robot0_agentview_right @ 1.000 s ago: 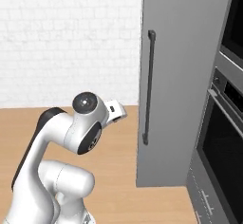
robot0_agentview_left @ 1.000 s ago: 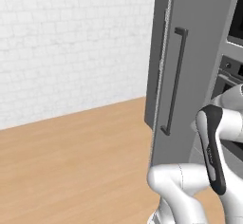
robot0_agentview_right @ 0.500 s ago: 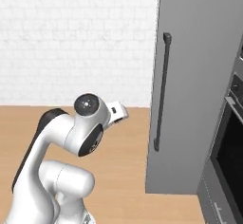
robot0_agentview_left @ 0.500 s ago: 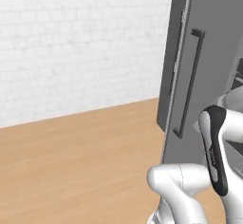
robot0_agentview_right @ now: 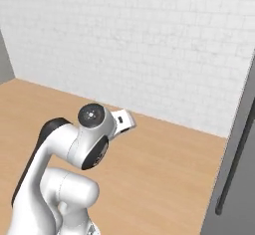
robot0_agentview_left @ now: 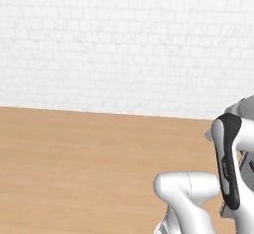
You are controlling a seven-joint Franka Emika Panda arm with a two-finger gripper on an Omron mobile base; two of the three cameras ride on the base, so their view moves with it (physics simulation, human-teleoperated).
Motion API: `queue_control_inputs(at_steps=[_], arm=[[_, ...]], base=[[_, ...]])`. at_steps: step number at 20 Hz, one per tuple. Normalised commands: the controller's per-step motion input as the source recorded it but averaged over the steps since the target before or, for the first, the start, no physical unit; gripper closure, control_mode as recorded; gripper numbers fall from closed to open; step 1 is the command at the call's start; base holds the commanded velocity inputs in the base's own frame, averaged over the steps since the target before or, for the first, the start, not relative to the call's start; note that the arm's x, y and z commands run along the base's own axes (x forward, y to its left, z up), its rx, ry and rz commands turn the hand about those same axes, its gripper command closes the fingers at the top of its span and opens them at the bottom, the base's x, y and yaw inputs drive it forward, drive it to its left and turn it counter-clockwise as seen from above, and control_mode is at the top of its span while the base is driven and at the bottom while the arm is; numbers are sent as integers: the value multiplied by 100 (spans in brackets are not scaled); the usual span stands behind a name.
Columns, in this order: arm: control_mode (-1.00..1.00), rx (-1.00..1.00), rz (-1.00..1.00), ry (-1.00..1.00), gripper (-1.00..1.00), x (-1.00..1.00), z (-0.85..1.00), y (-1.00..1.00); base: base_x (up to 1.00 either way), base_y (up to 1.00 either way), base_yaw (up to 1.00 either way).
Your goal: Place one cucumber and one chicken drumstick in each tupperware on the nearby counter, to pack two identical lunches.
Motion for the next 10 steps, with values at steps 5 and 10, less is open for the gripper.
queue_control_inputs(at_steps=[5, 10], arm=[[100, 0, 0, 0, -100, 0, 0, 0], [100, 0, 0, 0, -100, 0, 0, 0]], base=[[100, 43, 6], [100, 40, -6]])
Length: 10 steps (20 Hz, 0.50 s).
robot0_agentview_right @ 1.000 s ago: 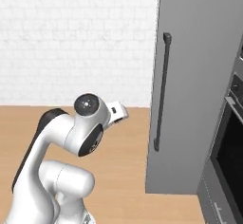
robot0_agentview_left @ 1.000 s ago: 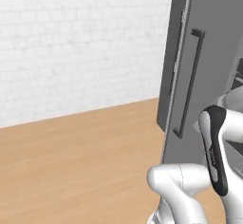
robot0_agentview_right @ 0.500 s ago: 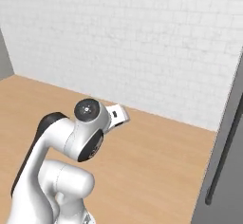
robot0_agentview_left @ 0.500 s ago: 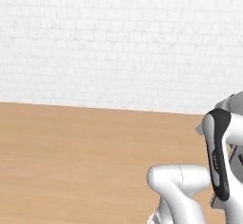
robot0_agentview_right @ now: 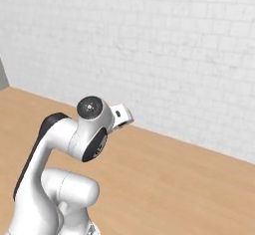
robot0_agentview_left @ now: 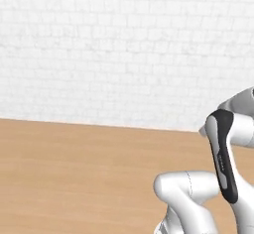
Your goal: Place one cucumber and one chicken drumstick in each tupperware on the nearby counter, to pack two identical lunches.
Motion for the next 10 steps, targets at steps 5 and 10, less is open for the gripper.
queue_control_inputs(at_steps=[5, 10], arm=[[100, 0, 0, 0, -100, 0, 0, 0], [100, 0, 0, 0, -100, 0, 0, 0]], base=[[92, 55, -56], [32, 36, -95]])
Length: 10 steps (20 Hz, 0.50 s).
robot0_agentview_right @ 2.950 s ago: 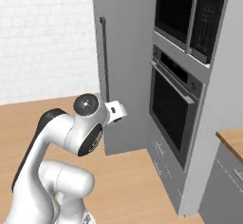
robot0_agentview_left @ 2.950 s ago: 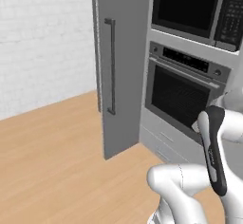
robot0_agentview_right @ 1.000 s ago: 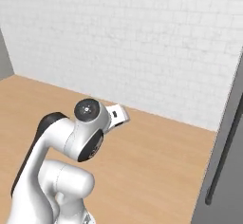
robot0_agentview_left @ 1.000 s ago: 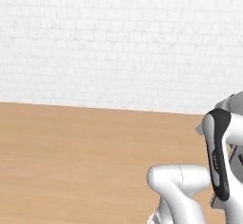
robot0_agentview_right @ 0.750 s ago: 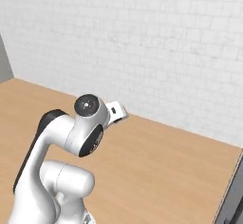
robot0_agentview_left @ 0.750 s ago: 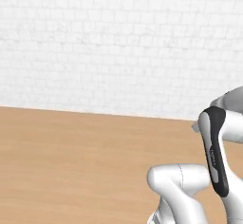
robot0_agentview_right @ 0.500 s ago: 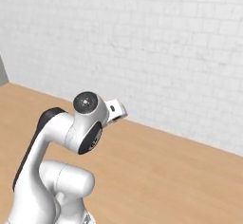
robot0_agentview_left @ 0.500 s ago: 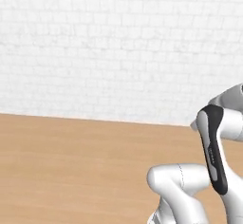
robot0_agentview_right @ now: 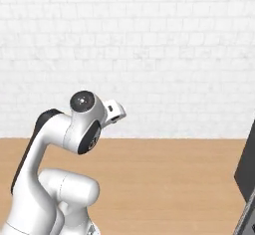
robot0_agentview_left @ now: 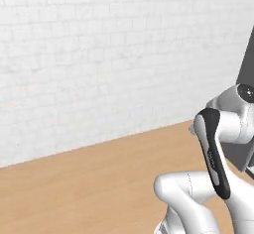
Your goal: Place one cucumber and one chicken drumstick in each tupperware on the nearby counter, to pack two identical lunches.
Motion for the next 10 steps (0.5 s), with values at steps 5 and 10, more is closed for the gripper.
queue_control_inputs(at_steps=[5, 10], arm=[[100, 0, 0, 0, -100, 0, 0, 0], [100, 0, 0, 0, -100, 0, 0, 0]], base=[[47, 56, -87], [97, 87, -71]])
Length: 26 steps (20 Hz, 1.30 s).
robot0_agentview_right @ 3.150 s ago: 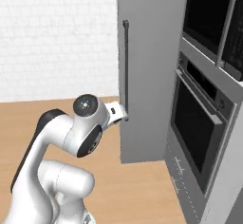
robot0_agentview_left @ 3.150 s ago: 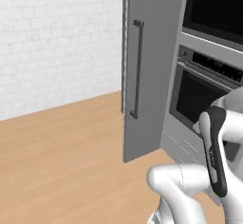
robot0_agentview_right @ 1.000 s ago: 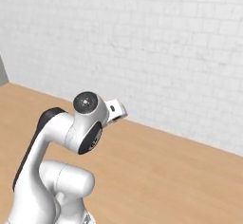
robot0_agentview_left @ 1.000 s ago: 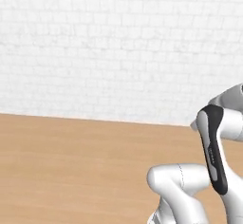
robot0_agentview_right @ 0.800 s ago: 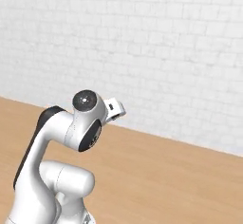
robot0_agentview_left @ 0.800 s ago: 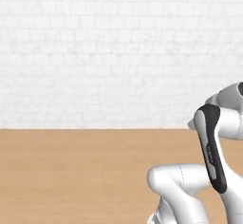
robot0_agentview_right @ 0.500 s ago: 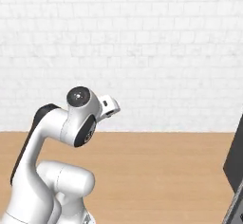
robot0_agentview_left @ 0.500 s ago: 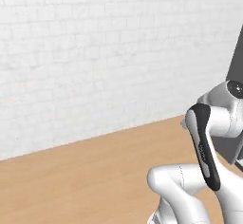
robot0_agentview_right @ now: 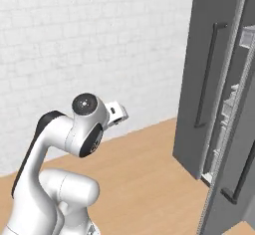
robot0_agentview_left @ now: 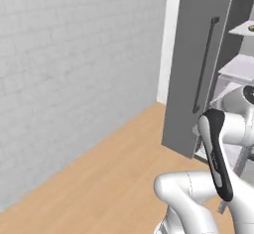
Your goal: Place one cucumber and one chicken drumstick in each tupperware on the nearby counter, to pack two identical lunches.
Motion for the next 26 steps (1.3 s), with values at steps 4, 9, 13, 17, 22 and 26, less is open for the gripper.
queue_control_inputs(at_steps=[4, 9, 13, 17, 22, 26], arm=[[100, 0, 0, 0, -100, 0, 0, 0], [100, 0, 0, 0, -100, 0, 0, 0], [100, 0, 0, 0, -100, 0, 0, 0], [100, 0, 0, 0, -100, 0, 0, 0], [100, 0, 0, 0, -100, 0, 0, 0], [100, 0, 0, 0, -100, 0, 0, 0]], base=[[85, 79, -77], [86, 83, -75], [100, 100, -62], [97, 84, -69], [82, 68, -75], [49, 15, -40]])
